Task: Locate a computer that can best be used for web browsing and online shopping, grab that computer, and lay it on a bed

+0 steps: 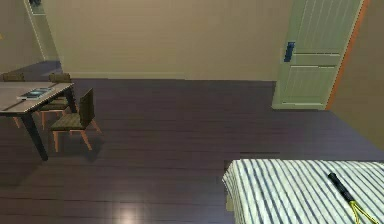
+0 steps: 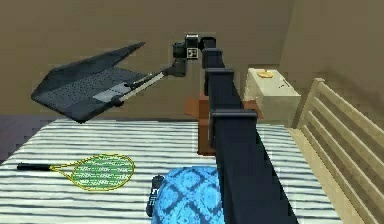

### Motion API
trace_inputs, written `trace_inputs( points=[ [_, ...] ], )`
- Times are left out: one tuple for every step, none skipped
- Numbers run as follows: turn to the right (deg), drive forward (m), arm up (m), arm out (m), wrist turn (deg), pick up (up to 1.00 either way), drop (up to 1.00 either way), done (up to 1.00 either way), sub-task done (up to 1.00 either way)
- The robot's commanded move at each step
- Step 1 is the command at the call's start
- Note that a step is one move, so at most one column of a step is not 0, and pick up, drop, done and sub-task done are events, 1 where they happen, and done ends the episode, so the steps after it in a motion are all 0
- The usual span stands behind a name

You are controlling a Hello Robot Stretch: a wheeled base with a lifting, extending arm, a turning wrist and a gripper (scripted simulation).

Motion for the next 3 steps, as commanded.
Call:
trace_inputs(
  points=[
    [0.0, 0.0, 0.0, 0.0, 45.0, 0.0, 0.0, 0.0, 0.0],
    [0.0, 0.0, 0.0, 0.0, 27.0, 0.0, 0.0, 0.0, 0.0],
    [0.0, 0.0, -0.22, 0.0, 0.0, 0.0, 0.0, 0.0, 0.0]
  ],
)
